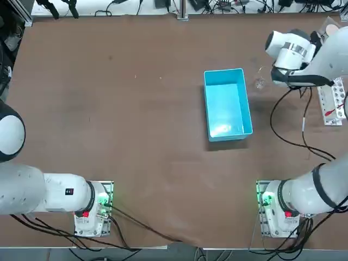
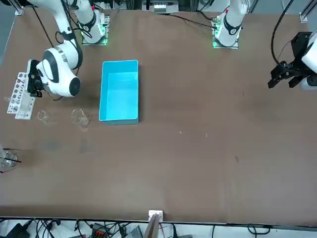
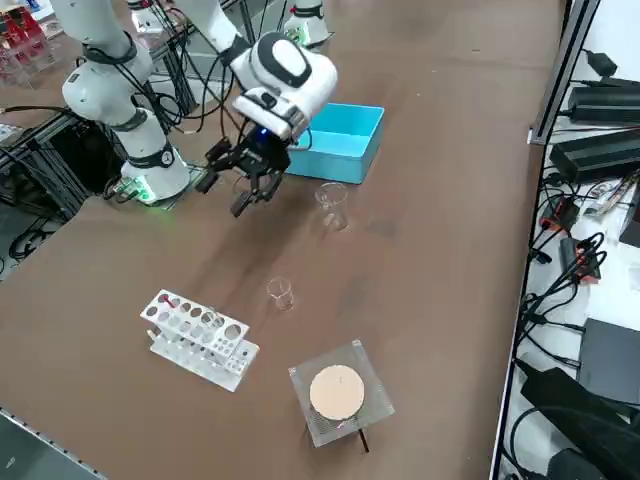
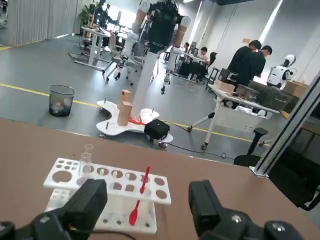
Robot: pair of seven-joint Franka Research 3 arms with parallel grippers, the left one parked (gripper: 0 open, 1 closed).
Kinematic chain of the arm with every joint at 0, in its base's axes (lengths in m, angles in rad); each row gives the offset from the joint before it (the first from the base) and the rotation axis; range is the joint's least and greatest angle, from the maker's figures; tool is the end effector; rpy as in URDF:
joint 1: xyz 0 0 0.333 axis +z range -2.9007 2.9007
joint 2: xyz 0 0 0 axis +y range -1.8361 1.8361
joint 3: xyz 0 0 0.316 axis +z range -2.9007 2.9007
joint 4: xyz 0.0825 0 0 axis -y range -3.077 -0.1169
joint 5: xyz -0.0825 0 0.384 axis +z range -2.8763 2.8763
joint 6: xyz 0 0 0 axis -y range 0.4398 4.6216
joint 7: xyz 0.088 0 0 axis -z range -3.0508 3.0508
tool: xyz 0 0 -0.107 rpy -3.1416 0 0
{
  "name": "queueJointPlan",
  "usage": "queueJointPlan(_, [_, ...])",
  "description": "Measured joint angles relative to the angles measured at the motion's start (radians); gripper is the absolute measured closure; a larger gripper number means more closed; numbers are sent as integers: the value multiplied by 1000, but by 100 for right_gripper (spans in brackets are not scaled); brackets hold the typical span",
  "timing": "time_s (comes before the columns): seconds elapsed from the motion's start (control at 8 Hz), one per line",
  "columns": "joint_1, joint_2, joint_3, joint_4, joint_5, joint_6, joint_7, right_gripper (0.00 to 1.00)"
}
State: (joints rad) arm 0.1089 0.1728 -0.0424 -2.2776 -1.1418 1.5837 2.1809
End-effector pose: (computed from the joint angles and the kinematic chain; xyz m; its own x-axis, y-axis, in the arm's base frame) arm 0.4724 -0.0650 0.2907 0.2290 -0.3263 0.9171 -0.9407 0.1681 0.2947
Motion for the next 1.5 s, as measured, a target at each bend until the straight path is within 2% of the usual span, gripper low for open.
queueJointPlan(0.62, [-157,-5,-1,-89,-150,167,42,0])
queueJointPlan(1.0, [-227,1,0,-141,-292,216,167,6])
queueJointPlan(1.5, [-290,83,0,-164,-447,228,305,20])
